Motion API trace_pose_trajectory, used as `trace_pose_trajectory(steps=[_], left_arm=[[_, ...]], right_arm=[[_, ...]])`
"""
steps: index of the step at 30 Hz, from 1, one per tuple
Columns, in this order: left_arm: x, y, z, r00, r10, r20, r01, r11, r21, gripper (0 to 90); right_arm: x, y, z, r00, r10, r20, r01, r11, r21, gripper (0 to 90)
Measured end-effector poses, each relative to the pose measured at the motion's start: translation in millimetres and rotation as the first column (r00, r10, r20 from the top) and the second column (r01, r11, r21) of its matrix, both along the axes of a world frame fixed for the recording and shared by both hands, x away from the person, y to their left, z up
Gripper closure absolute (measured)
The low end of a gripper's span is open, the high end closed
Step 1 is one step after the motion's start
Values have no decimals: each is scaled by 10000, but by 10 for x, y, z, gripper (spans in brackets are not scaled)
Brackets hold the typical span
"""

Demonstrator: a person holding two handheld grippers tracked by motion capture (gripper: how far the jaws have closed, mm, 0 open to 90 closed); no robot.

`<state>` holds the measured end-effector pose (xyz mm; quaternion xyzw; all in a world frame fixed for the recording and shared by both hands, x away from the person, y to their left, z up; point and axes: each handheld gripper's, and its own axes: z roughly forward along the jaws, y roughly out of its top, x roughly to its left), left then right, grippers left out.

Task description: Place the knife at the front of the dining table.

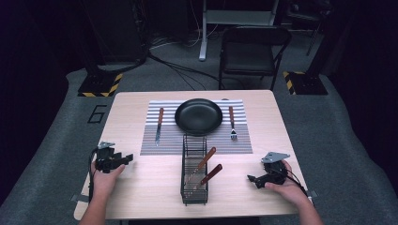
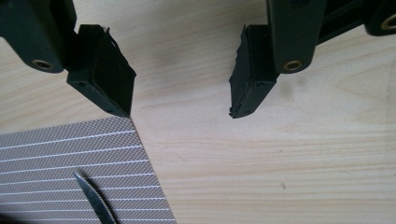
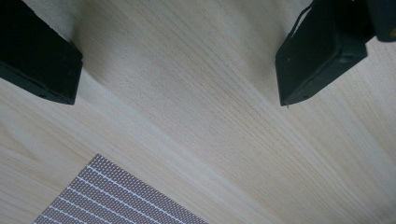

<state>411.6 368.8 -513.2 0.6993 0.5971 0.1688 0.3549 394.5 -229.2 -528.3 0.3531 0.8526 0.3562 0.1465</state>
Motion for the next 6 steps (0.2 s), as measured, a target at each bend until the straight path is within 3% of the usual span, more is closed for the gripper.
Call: trace_pose_trajectory(steps=[6], left_arm=[[27,8,-55,9997,-140,214,127,9982,588,378]], right_arm=[[-2,1,-1,10000,-32,12,32,10000,9,0]])
